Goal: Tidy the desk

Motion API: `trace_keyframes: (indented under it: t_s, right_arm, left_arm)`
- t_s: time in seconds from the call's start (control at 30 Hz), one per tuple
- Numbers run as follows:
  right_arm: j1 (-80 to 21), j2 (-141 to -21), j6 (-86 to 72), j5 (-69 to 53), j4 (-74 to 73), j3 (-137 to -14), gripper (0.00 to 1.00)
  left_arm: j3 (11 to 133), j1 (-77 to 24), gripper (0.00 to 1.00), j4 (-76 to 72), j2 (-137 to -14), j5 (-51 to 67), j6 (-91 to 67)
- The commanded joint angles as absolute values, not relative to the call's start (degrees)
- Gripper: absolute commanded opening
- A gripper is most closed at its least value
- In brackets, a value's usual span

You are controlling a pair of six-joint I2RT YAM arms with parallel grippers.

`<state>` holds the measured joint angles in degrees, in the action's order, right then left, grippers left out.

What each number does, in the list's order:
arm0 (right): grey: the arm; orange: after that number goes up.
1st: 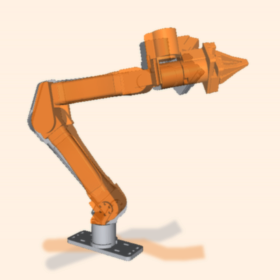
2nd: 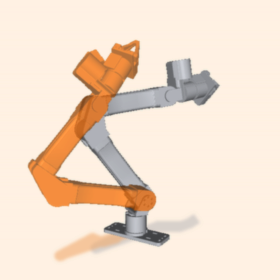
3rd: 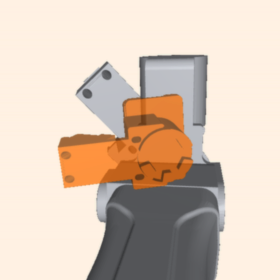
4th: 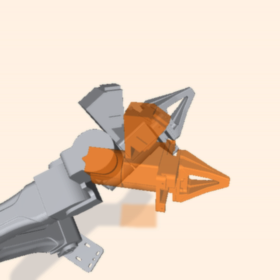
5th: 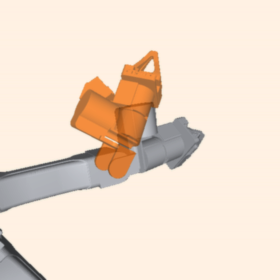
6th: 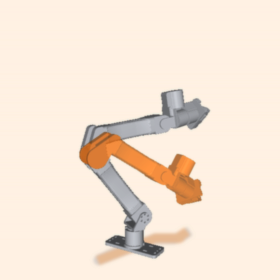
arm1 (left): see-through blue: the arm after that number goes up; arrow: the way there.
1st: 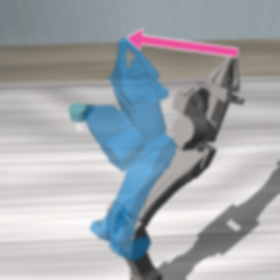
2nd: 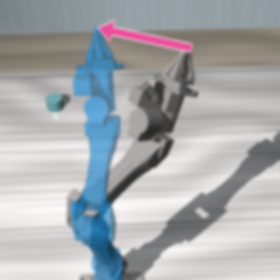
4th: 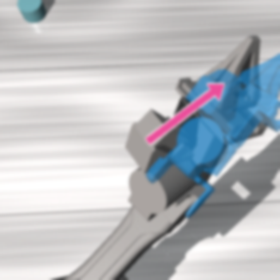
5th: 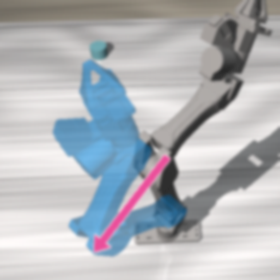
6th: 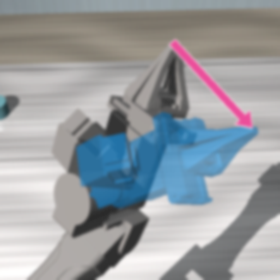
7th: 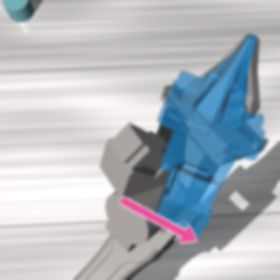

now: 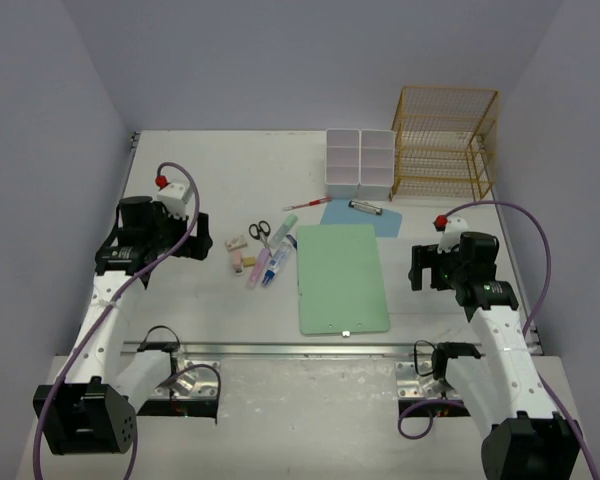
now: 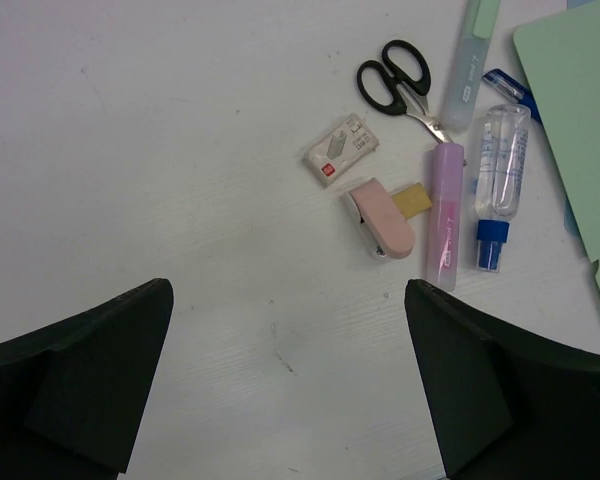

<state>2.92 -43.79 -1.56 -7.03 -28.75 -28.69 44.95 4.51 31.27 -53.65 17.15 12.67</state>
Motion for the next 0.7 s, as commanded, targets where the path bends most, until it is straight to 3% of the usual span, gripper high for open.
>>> trace_keyframes:
  t_s: [0.0,0.3,0.47,0.67]
  right_arm:
    - [3.2,-43.4,-2.2,-6.3,-26.5,-29.0,0.99]
    - [3.2,-43.6,-2.1,-6.6,-26.5,-29.1,0.99]
    - [3.2,-43.6,-2.1,-6.7,-26.5,-29.1,0.99]
    - [3.2,-44.0,-2.3,-6.7,-26.5,-29.3,0.99]
  left_arm:
    - [45.6,5.0,1.0,29.2,-52.0,17.3,12.3]
    - [46.0,4.3,1.0,27.3,-51.9,22.0,22.0]
    - [41.0,0.6,1.0,20.9,-45.3,23.5,38.2]
    - [34.4,-7.7,1.0,24.4,-40.5,30.7,61.4]
